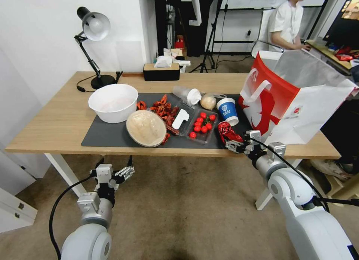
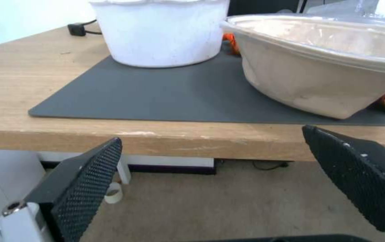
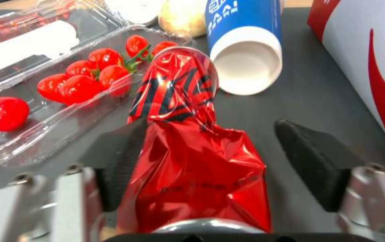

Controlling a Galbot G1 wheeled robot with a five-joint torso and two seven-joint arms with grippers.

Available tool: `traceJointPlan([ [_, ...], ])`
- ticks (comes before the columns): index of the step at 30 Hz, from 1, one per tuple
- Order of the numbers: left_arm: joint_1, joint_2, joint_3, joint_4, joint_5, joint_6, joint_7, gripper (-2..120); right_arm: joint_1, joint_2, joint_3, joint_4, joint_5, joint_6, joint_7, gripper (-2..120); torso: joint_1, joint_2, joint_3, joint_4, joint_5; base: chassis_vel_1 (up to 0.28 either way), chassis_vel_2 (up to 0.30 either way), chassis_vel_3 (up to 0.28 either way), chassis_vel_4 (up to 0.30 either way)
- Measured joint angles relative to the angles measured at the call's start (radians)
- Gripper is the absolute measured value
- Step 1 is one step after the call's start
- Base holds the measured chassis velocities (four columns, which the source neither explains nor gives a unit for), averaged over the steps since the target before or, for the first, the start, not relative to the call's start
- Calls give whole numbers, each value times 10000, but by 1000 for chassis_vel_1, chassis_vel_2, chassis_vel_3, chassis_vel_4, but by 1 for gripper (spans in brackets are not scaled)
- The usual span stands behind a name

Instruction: Pick up the trash from the table and place it into the takeout bag.

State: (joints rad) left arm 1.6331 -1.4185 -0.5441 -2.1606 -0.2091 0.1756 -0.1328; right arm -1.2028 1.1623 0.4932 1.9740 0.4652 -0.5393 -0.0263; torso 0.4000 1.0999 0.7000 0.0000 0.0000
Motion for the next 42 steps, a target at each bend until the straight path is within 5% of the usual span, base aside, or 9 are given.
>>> traceJointPlan([
  [8, 7, -5, 1, 26, 81, -201, -48, 100, -181, 96, 41, 83, -26, 10, 13, 39, 0, 1, -2, -1, -4, 0, 0, 0, 0],
  [27, -18, 31, 45, 123, 122, -602, -146, 100, -427, 183, 213, 354, -14, -84, 116, 34, 0, 1, 1, 0, 4, 0, 0, 0, 0],
  [33, -10, 22, 44, 78, 174, -662, -173, 100, -444, -68, 761, 1104, 513, -164, 187, 11, 0, 0, 1, -1, 0, 0, 0, 0, 0],
  [42, -7, -37, 79, 78, 257, -742, -195, 100, -459, -384, 1096, 1475, 908, 33, 180, 10, 0, 0, 1, 0, 2, 0, 0, 0, 0],
])
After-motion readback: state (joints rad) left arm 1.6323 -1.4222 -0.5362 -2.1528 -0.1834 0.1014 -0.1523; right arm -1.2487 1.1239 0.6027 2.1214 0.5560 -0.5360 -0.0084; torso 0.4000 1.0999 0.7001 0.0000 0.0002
